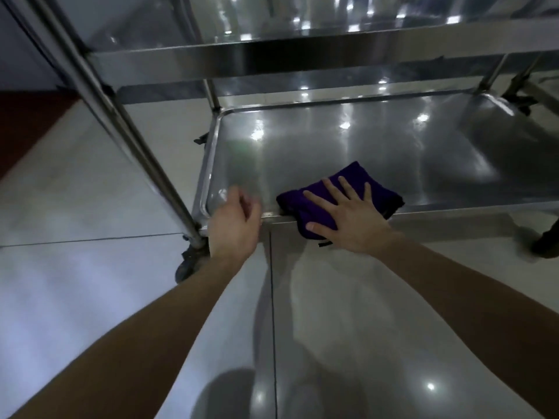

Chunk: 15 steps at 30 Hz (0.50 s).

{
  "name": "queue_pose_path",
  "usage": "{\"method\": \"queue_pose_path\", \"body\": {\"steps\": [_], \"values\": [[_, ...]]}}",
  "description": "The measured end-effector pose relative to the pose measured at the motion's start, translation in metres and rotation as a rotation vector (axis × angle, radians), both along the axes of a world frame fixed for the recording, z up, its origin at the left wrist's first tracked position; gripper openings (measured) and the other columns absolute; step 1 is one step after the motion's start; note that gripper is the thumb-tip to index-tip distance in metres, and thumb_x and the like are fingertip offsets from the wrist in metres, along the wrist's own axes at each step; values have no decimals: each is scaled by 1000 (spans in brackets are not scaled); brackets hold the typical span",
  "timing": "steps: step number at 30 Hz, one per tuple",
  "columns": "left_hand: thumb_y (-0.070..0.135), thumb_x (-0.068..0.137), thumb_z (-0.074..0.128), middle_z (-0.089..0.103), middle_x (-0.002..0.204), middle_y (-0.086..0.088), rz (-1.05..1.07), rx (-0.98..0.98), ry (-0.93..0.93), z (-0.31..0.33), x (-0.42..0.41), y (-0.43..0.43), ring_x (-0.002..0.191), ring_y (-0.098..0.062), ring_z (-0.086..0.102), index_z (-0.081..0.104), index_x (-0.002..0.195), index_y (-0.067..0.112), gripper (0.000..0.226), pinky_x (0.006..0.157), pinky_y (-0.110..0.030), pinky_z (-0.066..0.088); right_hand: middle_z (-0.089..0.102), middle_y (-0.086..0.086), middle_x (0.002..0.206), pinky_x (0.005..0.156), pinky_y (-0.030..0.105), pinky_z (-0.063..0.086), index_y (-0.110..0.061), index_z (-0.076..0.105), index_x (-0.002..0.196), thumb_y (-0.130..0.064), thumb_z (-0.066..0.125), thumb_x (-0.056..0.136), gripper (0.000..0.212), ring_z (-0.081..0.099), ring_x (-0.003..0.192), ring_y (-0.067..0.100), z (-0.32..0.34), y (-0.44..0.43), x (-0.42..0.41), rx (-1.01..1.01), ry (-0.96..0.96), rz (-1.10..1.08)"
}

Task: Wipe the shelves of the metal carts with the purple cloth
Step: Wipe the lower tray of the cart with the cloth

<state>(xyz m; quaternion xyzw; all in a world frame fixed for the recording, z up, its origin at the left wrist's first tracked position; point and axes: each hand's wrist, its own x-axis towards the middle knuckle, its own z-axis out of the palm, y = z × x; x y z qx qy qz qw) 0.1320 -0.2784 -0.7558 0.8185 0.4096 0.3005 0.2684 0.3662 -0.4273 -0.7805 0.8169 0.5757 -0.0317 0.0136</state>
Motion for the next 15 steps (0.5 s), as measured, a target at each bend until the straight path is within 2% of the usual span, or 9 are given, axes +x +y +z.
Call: {"method": "queue_pose_path", "body": {"steps": [2,4,5,7,9,10,12,15], "values": [[71,98,37,63,67,7,69,-16,102,-3,-37,-1,63,-15,64,58,83,26,52,63,-39,56,-5,4,182,123,80,-1,-57,-11,166,-93,6,92,83,-5,166,38,0,3,-3,5,8,-8],[72,95,45,63,64,4,220,-38,103,1,-67,10,64,-22,65,59,77,20,57,65,-42,56,-5,5,182,123,80,-1,-56,-9,166,-93,7,92,85,-5,166,38,2,6,-6,11,6,-12],[73,92,52,63,67,2,324,-57,54,4,-77,18,67,-26,65,58,79,19,56,67,-43,56,-4,5,182,124,80,0,-55,-9,167,-92,7,92,85,-5,166,38,3,7,-7,10,2,-12],[75,82,69,63,83,1,484,-121,-134,19,-90,35,81,-28,66,54,97,17,62,74,-43,54,-4,5,182,124,80,1,-54,-9,167,-92,8,92,86,-5,166,39,4,10,-10,0,-5,-22],[70,76,85,66,107,1,409,-194,-296,38,-90,50,99,-22,67,53,117,20,72,87,-38,55,-6,6,182,123,80,1,-54,-10,167,-92,7,91,87,-6,166,40,5,15,-14,-23,-2,-34],[67,77,88,69,112,1,330,-219,-331,48,-86,58,104,-20,69,55,120,20,72,91,-35,56,-7,6,182,123,81,0,-54,-11,167,-92,6,90,87,-7,166,40,5,18,-17,-34,1,-41],[63,81,89,75,105,-7,230,-295,-395,61,-78,70,95,-17,75,62,116,14,65,92,-38,60,-7,7,181,122,82,0,-53,-12,167,-92,4,90,88,-8,165,42,6,29,-27,-48,10,-52],[54,93,81,73,89,-18,234,-342,-460,64,-69,84,75,-19,75,65,105,1,57,90,-48,62,-4,10,181,120,84,-1,-51,-8,169,-89,7,94,85,-7,164,45,5,54,-62,-37,15,-50]]}}
